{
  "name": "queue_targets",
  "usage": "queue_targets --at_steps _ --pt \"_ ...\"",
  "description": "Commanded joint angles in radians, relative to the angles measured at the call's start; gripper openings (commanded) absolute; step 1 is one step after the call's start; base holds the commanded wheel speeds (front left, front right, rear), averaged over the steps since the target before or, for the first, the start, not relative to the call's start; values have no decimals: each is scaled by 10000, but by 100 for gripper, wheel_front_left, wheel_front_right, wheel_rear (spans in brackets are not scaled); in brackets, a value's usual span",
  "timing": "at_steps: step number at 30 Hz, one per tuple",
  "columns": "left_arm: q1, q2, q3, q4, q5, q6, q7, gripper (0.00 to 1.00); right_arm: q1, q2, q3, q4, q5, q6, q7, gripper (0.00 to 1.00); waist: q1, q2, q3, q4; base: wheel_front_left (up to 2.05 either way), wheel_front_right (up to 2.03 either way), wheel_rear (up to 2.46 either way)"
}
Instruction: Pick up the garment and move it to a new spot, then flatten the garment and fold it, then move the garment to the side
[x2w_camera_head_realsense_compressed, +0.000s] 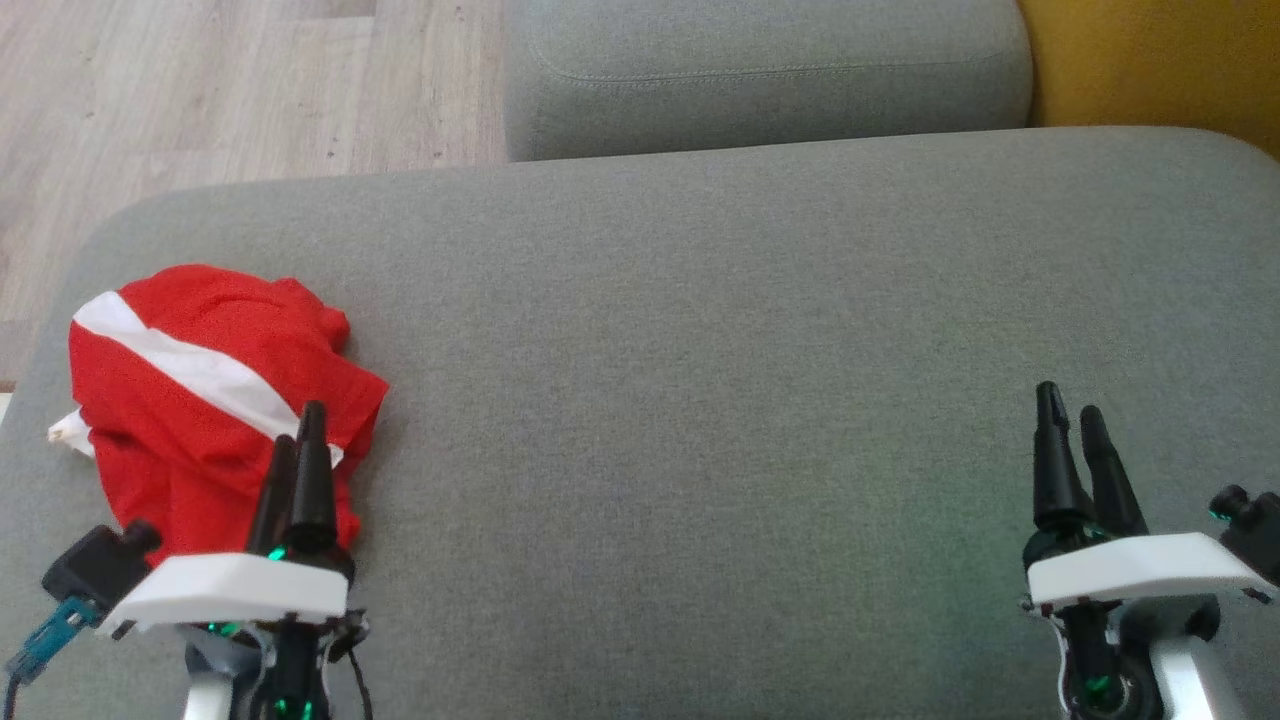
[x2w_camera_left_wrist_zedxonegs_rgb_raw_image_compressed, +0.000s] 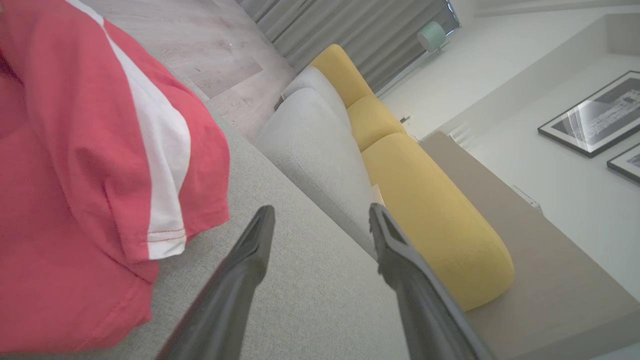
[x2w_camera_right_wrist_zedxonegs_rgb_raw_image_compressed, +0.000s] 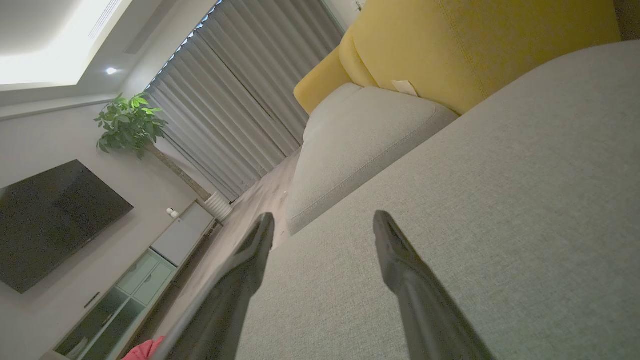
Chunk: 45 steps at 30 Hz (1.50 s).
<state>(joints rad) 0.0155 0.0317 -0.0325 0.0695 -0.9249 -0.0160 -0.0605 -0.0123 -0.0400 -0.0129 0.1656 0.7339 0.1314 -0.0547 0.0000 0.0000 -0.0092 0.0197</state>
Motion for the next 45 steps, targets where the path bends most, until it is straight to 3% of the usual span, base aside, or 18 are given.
queue_targets --at_steps 1,10,21,36,45 --pt "-323 121 102 -442 220 23 -96 100 -463 -66 144 -444 -268 -4 -138 100 0 0 -1 1 0 0 0" --pt "-246 211 -440 -510 2024 369 -359 100 -364 -71 439 -425 -1679 -4 -404 100 0 0 -29 25 0 0 0" --pt "-235 713 -1422 -452 3745 1210 -652 100 -247 -76 671 -491 -3107 -5 -699 100 0 0 -73 52 0 0 0" --pt "-432 1704 -3389 -337 5741 2788 -1119 100 -77 -85 1129 -608 -5545 -6 -1170 100 0 0 -148 75 0 0 0" --pt "-603 2073 -4212 -426 6736 3423 -1383 100 -79 -90 1248 -683 -6763 -6 -1435 100 0 0 -126 105 0 0 0"
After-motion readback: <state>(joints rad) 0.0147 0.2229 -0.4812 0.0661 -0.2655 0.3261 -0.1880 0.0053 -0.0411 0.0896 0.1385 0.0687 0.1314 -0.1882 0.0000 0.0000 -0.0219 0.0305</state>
